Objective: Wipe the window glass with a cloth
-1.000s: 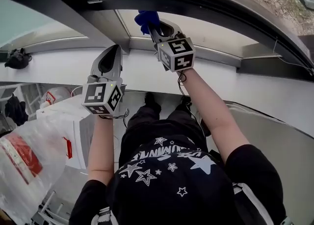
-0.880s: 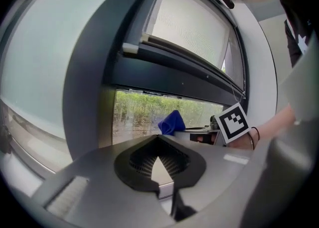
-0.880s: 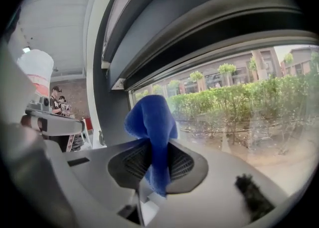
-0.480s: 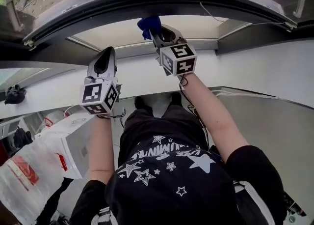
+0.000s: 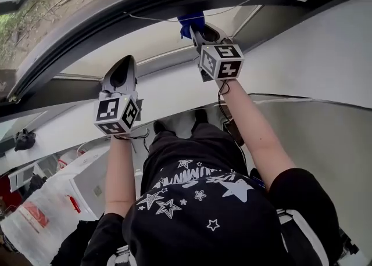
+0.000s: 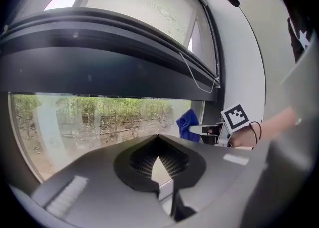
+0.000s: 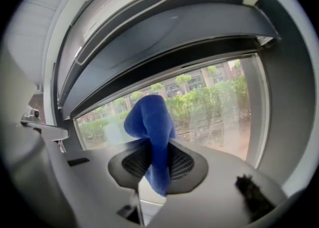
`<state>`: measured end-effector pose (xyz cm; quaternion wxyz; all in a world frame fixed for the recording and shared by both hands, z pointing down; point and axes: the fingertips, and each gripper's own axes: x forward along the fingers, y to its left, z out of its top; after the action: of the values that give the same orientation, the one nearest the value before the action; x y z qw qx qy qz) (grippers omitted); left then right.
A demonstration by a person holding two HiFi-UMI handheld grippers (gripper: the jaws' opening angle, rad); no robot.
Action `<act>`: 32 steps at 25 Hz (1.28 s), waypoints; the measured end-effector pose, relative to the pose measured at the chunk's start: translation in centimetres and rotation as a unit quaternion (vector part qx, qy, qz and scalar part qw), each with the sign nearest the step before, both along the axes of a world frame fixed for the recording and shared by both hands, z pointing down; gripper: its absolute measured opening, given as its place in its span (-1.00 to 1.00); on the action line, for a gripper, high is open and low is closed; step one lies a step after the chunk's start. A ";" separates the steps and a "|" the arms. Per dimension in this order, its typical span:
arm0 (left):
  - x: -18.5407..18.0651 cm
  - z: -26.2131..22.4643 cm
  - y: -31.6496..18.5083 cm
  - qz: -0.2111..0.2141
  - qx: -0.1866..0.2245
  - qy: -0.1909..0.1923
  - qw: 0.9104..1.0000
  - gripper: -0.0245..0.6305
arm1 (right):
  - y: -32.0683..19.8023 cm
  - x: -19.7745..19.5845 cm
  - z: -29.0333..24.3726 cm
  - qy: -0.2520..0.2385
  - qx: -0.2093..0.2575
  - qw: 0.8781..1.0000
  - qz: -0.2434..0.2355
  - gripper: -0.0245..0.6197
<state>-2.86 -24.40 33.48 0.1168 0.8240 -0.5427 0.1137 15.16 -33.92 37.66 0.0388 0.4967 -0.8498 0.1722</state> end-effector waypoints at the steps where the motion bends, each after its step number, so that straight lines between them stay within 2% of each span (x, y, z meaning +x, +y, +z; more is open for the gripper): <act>1: 1.3 0.0 -0.3 0.006 0.000 -0.001 1.000 -0.90 | -0.4 1.8 0.1 -0.003 0.000 1.000 0.012 -0.70; 7: 7.3 0.1 -1.9 0.031 0.001 -0.006 1.000 -0.90 | -2.2 10.9 0.3 -0.012 -0.002 0.997 0.073 -0.70; 12: 11.3 0.3 -2.0 0.061 -0.002 -0.006 0.998 -0.90 | -2.7 16.9 0.3 -0.022 -0.004 0.993 0.116 -0.70; 15: 12.2 0.3 -2.2 0.064 0.000 -0.003 0.998 -0.90 | -2.9 18.7 0.3 -0.024 -0.004 0.991 0.132 -0.70; 19: 12.0 0.9 -1.9 0.059 -0.006 -0.001 0.998 -0.90 | -1.9 18.7 0.9 -0.023 -0.012 0.991 0.133 -0.70; 22: 10.6 1.1 -1.2 0.048 -0.008 0.002 0.999 -0.90 | -0.4 15.8 1.5 -0.014 -0.021 0.994 0.103 -0.70; 25: 7.5 1.1 -0.1 0.023 -0.005 0.010 1.000 -0.90 | 1.8 10.1 2.6 -0.001 -0.036 0.998 0.048 -0.70; 29: 0.7 1.4 2.4 -0.025 0.000 0.003 1.000 -0.90 | 4.9 -0.3 4.2 0.007 -0.052 0.998 -0.041 -0.70; 32: -5.9 2.3 5.3 -0.068 -0.006 0.000 0.998 -0.90 | 7.4 -9.1 4.8 0.014 -0.055 0.992 -0.112 -0.70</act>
<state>-8.74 -19.14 35.82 0.1293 0.7842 -0.5971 0.1086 6.08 -26.56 42.46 0.0972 0.3975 -0.8889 0.2060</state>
